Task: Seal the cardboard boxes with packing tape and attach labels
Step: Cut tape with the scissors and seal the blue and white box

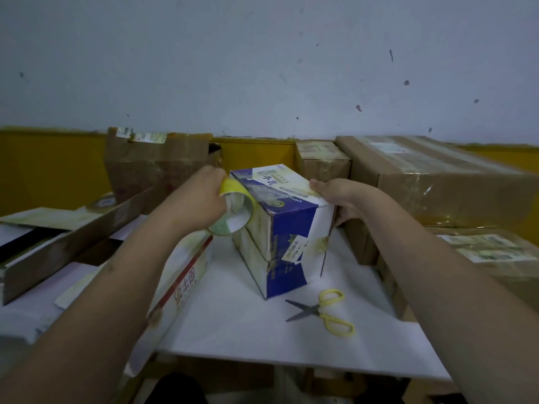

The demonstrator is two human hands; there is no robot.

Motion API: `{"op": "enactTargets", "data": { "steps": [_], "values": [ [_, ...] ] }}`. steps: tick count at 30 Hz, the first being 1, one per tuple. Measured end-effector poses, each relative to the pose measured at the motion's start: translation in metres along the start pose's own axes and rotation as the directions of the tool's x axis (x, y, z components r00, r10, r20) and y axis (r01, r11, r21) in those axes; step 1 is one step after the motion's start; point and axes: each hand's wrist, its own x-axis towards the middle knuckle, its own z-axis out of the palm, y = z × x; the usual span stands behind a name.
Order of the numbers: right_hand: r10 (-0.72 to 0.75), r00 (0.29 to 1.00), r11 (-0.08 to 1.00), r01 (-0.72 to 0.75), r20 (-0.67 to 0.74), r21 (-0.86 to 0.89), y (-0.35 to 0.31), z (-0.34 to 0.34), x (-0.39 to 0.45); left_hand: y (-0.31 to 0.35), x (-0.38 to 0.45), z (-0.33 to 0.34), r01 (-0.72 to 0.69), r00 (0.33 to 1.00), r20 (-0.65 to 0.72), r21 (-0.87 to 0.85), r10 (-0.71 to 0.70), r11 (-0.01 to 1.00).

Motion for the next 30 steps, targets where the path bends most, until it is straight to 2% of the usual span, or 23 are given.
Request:
{"op": "enactTargets", "data": {
  "steps": [2,7,8,10,12,14,15,18,20,21,23,25,26,27,28,29,30],
  "values": [
    [0.002,1.000,1.000,-0.002,-0.031,-0.023,-0.004,0.003,-0.001,-0.013,-0.009,0.016,0.054,0.994,0.087,0.071,-0.060,0.996],
    [-0.032,0.999,0.999,0.032,0.012,-0.001,0.001,0.000,0.002,-0.027,-0.023,0.079,-0.004,0.978,0.207,0.071,-0.011,0.997],
    [-0.051,0.998,0.999,0.050,0.025,0.010,0.004,-0.001,0.004,-0.031,-0.023,0.089,-0.014,0.982,0.190,0.084,-0.002,0.996],
    [-0.095,0.995,0.995,0.094,0.031,0.033,0.010,-0.004,0.006,-0.039,-0.022,0.103,-0.032,0.998,0.059,0.035,0.030,0.999],
    [-0.117,0.993,0.990,0.117,-0.001,0.080,0.017,-0.010,0.008,-0.042,-0.027,0.109,-0.040,0.991,-0.137,-0.210,0.011,0.977],
    [-0.091,0.996,0.975,0.093,-0.022,0.203,0.030,-0.018,0.010,-0.044,-0.035,0.115,-0.039,0.950,-0.286,-0.510,-0.126,0.859],
    [-0.073,0.997,0.956,0.072,-0.008,0.286,0.038,-0.020,0.011,-0.042,-0.039,0.120,-0.023,0.932,-0.295,-0.630,-0.212,0.776],
    [-0.058,0.997,0.899,0.031,0.049,0.436,0.059,-0.015,0.014,-0.022,-0.044,0.138,0.048,0.921,-0.162,-0.853,-0.353,0.519],
    [-0.098,0.995,0.917,0.093,-0.007,0.389,0.061,-0.009,0.017,-0.007,-0.040,0.142,0.128,0.896,-0.071,-0.904,-0.439,0.408],
    [-0.141,0.988,0.934,0.154,-0.066,0.321,0.059,-0.008,0.019,-0.002,-0.037,0.140,0.141,0.883,-0.066,-0.907,-0.465,0.397],
    [-0.227,0.955,0.960,0.253,-0.193,0.123,0.056,-0.007,0.020,0.001,-0.030,0.132,0.169,0.866,-0.077,-0.885,-0.494,0.434],
    [-0.263,0.933,0.965,0.254,-0.248,-0.067,0.054,-0.005,0.016,-0.001,-0.025,0.124,0.207,0.859,-0.102,-0.827,-0.502,0.523],
    [-0.272,0.926,0.962,0.251,-0.264,-0.109,0.053,-0.003,0.012,-0.003,-0.025,0.120,0.201,0.859,-0.136,-0.797,-0.493,0.570],
    [-0.257,0.931,0.966,0.252,-0.259,-0.055,0.051,0.000,0.009,-0.002,-0.025,0.116,0.175,0.862,-0.175,-0.778,-0.475,0.604],
    [-0.203,0.958,0.970,0.224,-0.202,0.090,0.048,0.003,0.006,0.000,-0.026,0.114,0.144,0.865,-0.215,-0.758,-0.453,0.636],
    [-0.146,0.983,0.955,0.169,-0.109,0.242,0.045,0.006,0.002,0.001,-0.026,0.113,0.116,0.868,-0.256,-0.728,-0.425,0.675],
    [-0.122,0.993,0.942,0.116,-0.001,0.314,0.041,0.008,-0.001,0.002,-0.026,0.113,0.102,0.871,-0.291,-0.682,-0.396,0.725]
  ]
}}
